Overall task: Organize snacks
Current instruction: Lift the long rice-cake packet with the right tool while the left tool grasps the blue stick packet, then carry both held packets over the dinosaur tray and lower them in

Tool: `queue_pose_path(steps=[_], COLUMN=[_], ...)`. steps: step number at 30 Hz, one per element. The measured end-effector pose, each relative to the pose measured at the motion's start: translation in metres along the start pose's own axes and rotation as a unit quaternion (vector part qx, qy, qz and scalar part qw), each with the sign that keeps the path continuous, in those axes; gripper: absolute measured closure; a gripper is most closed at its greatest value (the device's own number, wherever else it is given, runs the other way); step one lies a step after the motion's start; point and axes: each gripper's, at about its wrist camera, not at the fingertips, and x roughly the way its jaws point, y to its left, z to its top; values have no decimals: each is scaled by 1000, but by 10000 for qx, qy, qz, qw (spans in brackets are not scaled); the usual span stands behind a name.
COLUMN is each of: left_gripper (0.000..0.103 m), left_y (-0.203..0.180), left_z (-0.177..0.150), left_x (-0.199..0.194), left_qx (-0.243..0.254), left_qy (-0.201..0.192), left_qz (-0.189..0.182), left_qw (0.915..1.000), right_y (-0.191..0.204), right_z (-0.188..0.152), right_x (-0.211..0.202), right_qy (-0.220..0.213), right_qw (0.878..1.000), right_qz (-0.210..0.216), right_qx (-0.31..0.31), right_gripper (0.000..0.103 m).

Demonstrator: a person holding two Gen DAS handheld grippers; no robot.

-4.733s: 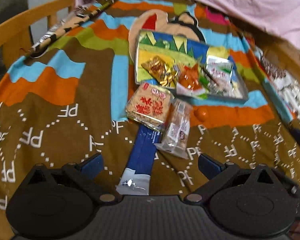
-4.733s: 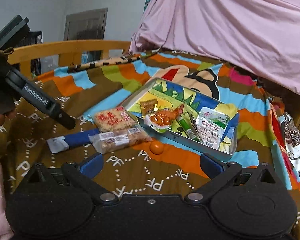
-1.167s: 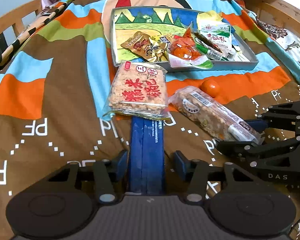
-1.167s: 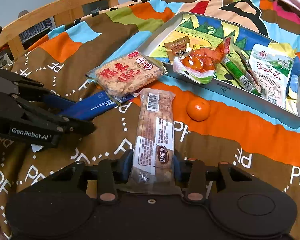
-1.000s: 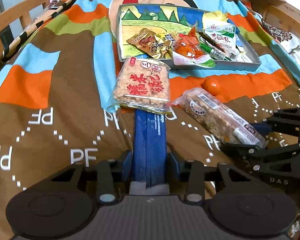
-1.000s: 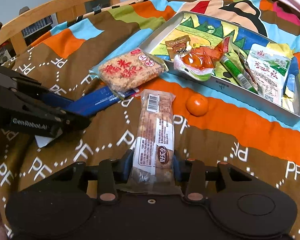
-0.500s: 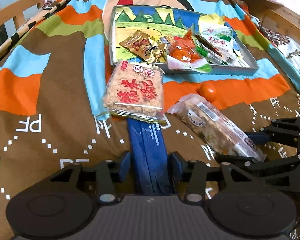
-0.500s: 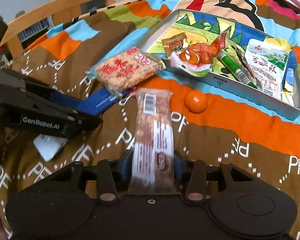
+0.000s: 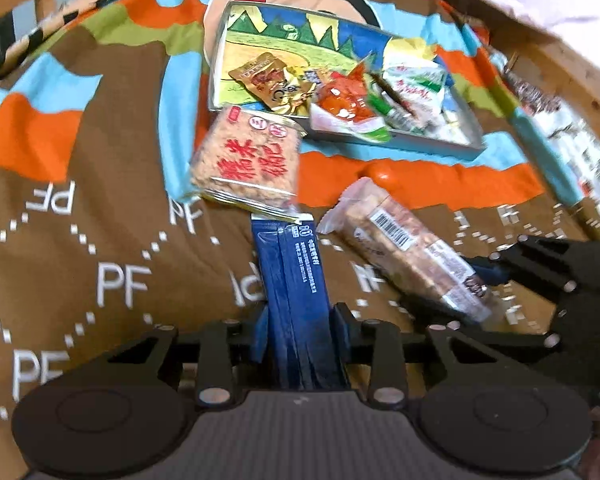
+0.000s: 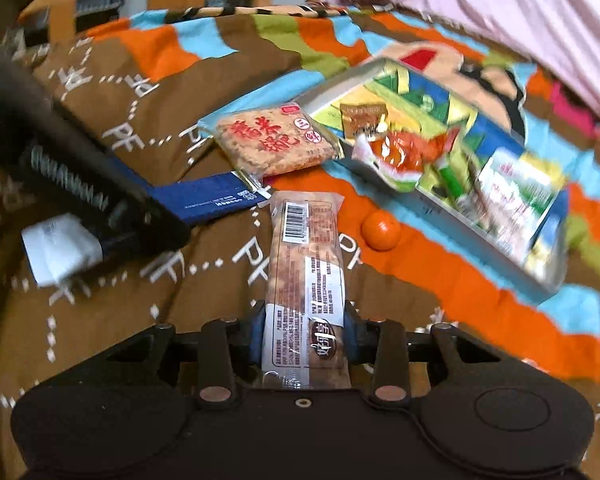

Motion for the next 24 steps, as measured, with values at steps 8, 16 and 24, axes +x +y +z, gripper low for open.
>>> queue_pose_path(steps=[8, 16, 24], left_gripper=[68, 68, 68], left_y=[2, -7, -19], left_z=[-6, -7, 11], left_x=[-24, -52, -69], left_qx=[-408, -323, -214], left_qy=[-273, -1037, -2248], left_qz=[-425, -454, -348], left_qw=[9979, 9930, 9736], right_y=[9, -4, -30], right_z=[-10, -6, 13], right_x=[-33, -55, -63], right_qy=[-310, -634, -1181], right_qw=[9975, 9952, 9874], right_qz=[-420, -710, -1054], right_qx=[-484, -233, -48], right_gripper=[64, 64, 64])
